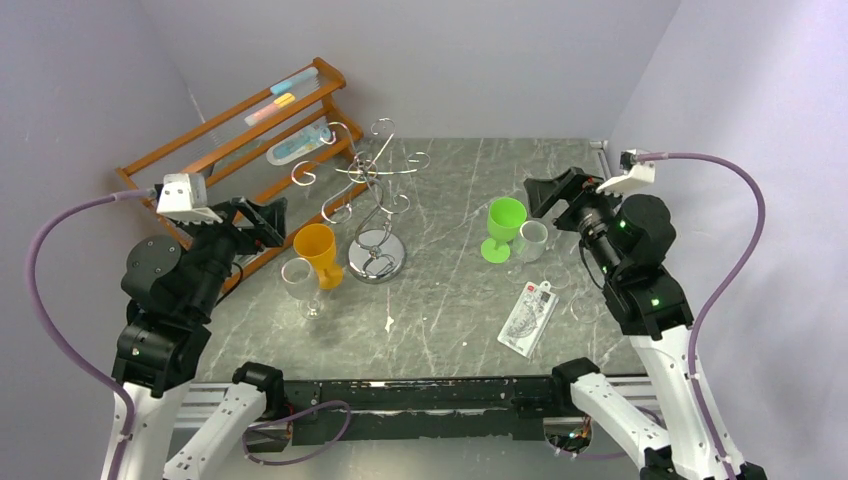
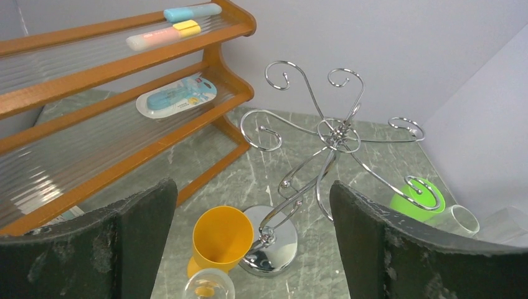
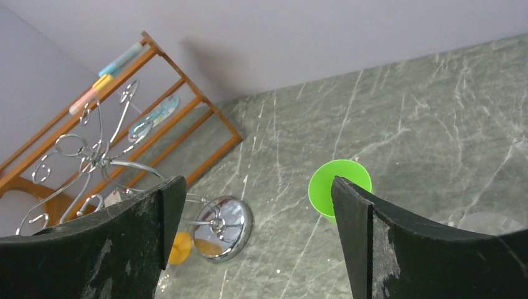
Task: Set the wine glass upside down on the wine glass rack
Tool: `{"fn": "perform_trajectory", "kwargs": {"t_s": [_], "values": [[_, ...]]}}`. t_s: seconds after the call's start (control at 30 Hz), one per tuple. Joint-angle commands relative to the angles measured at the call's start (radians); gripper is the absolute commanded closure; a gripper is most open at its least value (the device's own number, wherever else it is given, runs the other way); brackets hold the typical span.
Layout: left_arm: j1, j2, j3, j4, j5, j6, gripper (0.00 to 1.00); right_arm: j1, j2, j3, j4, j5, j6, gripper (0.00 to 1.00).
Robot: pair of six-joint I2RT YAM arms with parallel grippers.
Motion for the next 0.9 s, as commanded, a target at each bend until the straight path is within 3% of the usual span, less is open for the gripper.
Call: {"fn": "perform_trajectory", "kwargs": {"t_s": [0.0,0.23,0.3,0.5,0.73,0.87], "values": [[0.013,0.009,-0.03,-0.004,0.018,-0.003,0.03,-0.006,0.015,-0.011,-0.022,-0.019,0.025,0.09],[0.012,0.025,-0.097,0.035,0.089,-0.006,0.04,-0.006,0.087,-0.023,-0.026,-0.036,0.036,0.09],[0.012,0.022,-0.13,0.075,0.092,-0.015,0.04,-0.006,0.149,0.005,-0.072,-0.036,0.017,0.14],[0.012,-0.005,-0.22,0.156,-0.119,-0.131,0.03,0.015,0.353,0.08,-0.158,-0.069,-0.053,0.26],[0.012,-0.005,-0.26,0.234,-0.11,-0.116,0.03,0.157,0.551,0.167,-0.242,0.158,-0.064,0.27],[0.012,0.035,-0.244,0.235,-0.026,-0.044,0.06,0.179,0.671,0.199,-0.241,0.307,-0.013,0.39]]}}
